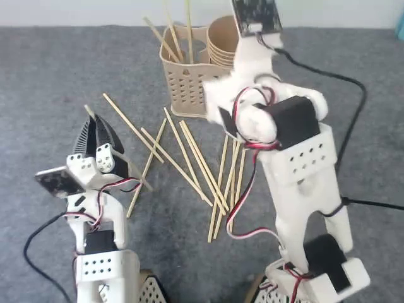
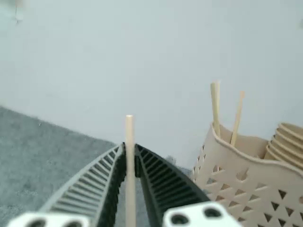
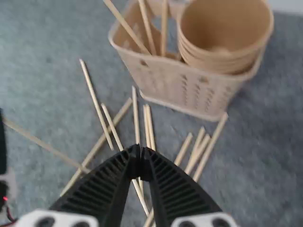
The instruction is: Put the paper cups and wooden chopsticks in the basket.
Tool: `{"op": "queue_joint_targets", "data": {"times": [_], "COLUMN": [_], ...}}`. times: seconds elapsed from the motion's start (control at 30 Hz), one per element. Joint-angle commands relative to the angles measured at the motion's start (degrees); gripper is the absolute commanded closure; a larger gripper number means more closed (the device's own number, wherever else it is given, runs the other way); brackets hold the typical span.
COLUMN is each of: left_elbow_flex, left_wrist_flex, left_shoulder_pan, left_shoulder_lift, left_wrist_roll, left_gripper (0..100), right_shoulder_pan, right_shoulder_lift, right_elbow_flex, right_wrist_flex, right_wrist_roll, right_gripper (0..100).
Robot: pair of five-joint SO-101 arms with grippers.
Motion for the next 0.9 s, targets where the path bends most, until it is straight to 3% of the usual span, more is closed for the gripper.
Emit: {"op": "queue_joint_targets", "data": {"times": [0.0,0.13,0.2,0.3,0.47,0.63,0.87], "left_elbow_flex": [-0.3,-0.6,-2.4,-8.0,-20.4,-31.3,-54.5], "left_wrist_flex": [-12.5,-24.3,-26.3,-21.8,-9.4,-3.8,0.8], "left_shoulder_pan": [0.4,1.0,3.3,6.9,12.6,17.3,18.5], "left_shoulder_lift": [-1.3,-1.1,-1.0,-0.9,-0.9,1.2,26.5], "left_wrist_roll": [-0.6,-3.4,-7.6,-11.3,-11.6,-11.6,-11.4], "left_gripper": [99,99,99,99,99,99,99], "right_shoulder_pan": [7.7,12.0,12.6,13.1,13.1,17.5,17.7], "right_shoulder_lift": [-5.3,-10.4,-14.8,-23.5,-37.8,-46.2,-47.3], "right_elbow_flex": [8.8,24.4,33.0,48.6,76.3,94.3,106.8], "right_wrist_flex": [5.7,2.2,-1.2,-11.1,-29.9,-44.6,-59.9], "right_wrist_roll": [-0.5,7.8,11.2,11.4,11.2,5.7,4.8], "right_gripper": [99.1,99.1,99.1,99.1,99.1,99.2,99.2]}}
